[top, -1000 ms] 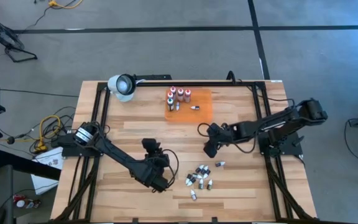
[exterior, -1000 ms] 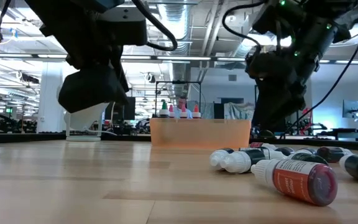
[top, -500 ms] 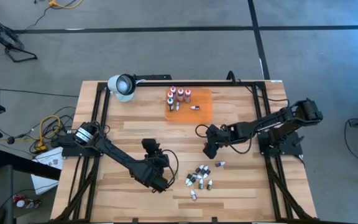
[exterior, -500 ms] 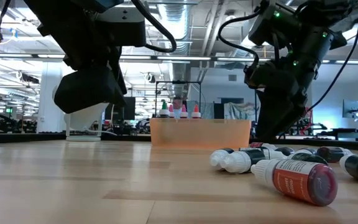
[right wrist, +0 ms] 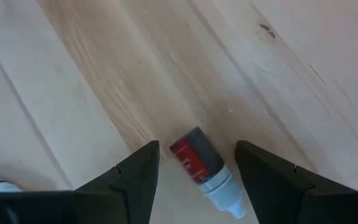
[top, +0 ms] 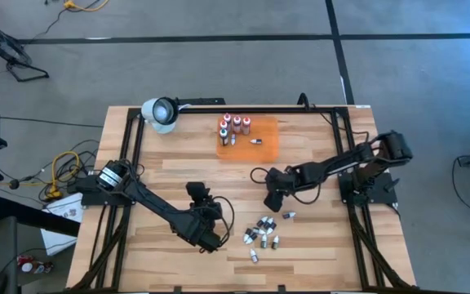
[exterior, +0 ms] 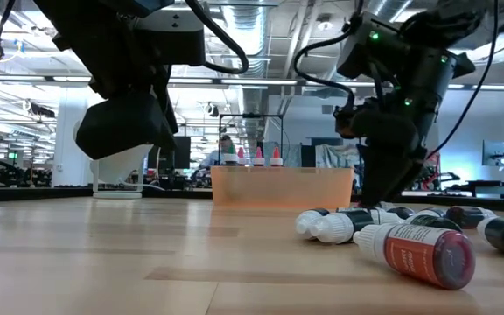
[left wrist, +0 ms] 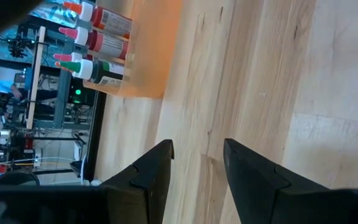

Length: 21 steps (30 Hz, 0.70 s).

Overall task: Pick & Place food coloring
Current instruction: Put the red small food coloring bottle into the orange bin

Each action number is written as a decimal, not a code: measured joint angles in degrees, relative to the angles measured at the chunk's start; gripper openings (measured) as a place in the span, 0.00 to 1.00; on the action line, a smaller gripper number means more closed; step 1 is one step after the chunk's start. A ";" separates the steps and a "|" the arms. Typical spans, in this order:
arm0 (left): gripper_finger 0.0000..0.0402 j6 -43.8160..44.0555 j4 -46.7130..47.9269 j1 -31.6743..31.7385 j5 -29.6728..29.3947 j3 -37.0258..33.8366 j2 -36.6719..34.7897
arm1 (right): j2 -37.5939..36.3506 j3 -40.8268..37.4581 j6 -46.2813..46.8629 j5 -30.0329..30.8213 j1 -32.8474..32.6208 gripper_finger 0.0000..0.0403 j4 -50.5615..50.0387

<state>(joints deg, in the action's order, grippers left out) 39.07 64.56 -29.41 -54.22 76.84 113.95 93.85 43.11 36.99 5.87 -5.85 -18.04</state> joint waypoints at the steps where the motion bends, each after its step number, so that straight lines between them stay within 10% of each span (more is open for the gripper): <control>1: 0.35 0.00 0.00 -0.02 0.02 0.00 0.00 | 0.06 0.45 -0.06 0.37 -0.02 0.52 -0.80; 21: 0.35 0.04 0.19 -0.15 0.07 0.00 0.00 | -0.12 1.42 -5.46 3.01 -1.50 0.17 -5.13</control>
<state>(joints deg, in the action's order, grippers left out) 39.11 64.75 -29.56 -54.15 76.84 113.95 93.73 44.53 31.53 8.88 -7.36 -23.17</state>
